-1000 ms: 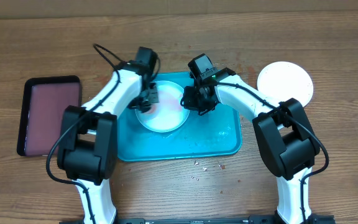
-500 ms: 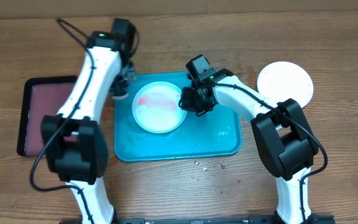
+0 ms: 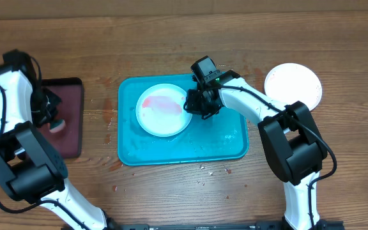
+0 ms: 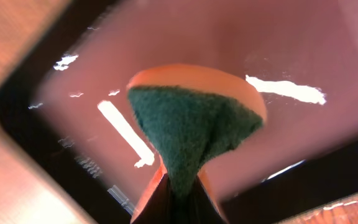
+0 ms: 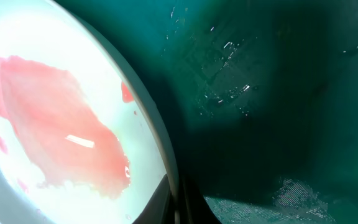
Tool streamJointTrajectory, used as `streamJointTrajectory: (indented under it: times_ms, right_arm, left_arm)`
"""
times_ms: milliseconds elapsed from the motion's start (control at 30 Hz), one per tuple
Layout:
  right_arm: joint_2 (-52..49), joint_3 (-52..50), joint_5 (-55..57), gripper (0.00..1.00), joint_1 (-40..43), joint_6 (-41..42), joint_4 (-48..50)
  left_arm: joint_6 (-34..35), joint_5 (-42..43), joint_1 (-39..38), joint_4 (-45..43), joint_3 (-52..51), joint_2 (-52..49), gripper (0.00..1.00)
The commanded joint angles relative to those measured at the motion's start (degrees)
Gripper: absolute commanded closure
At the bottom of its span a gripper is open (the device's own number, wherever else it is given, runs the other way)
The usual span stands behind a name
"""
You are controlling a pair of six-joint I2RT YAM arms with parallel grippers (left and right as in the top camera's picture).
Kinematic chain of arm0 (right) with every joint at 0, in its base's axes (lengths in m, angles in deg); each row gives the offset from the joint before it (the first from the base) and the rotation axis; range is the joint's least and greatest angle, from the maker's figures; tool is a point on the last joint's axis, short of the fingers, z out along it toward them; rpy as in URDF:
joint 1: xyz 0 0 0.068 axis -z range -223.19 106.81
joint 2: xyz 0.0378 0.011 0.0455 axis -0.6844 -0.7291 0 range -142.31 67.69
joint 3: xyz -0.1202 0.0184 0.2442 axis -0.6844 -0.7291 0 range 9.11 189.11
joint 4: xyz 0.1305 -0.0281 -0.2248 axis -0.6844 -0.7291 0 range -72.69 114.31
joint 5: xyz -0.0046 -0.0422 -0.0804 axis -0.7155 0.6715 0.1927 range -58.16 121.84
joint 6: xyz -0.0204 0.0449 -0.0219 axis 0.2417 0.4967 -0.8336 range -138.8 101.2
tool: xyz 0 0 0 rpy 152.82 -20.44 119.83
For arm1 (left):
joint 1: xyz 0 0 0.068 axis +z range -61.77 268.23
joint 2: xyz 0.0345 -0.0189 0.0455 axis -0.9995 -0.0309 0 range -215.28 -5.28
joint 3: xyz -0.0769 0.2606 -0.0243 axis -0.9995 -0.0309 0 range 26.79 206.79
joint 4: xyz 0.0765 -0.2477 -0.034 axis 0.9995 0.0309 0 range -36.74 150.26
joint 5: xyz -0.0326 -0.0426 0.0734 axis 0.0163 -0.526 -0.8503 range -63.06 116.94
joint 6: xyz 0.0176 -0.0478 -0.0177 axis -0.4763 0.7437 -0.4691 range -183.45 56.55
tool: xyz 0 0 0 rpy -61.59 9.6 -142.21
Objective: Clean dirty plates on tray and stack at the side
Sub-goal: 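Drop the sponge into the water tray with the left gripper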
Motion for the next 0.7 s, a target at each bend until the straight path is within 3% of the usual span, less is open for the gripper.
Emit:
streamJointTrajectory:
  times_ms: [0, 67, 167, 200, 333, 500, 667]
  right_arm:
    - [-2.01, -0.04, 3.52, 0.96, 0.57, -0.33, -0.28]
    - [-2.01, -0.04, 3.54, 0.96, 0.57, -0.33, -0.31]
    - [-2.01, -0.04, 3.61, 0.96, 0.57, -0.35, -0.28]
    - [-2.01, -0.04, 3.80, 0.96, 0.57, -0.33, -0.28]
    - [-2.01, -0.04, 3.93, 0.96, 0.57, -0.33, -0.33]
    - [-1.99, 0.20, 4.57, 0.96, 0.57, -0.61, -0.26]
    - [0.70, 0.52, 5.03, 0.96, 0.26, -3.34, -0.94]
  left_arm:
    - [-4.15, 6.58, 0.66, -3.48, -4.44, 1.55, 0.96]
    - [-4.15, 6.58, 0.66, -4.02, -4.61, 1.53, 0.91]
    - [-4.15, 6.88, 0.66, -5.18, -4.50, 1.53, 0.41]
    - [-4.15, 6.84, 0.66, -5.35, -4.50, 1.53, 0.37]
    - [-4.13, 6.82, 0.79, -3.34, -1.75, 1.55, 0.33]
    - [-4.20, 10.86, 0.90, 9.31, 11.74, 1.73, 0.52]
    - [-5.22, 15.32, 0.63, 14.75, 18.51, 3.54, 0.50]
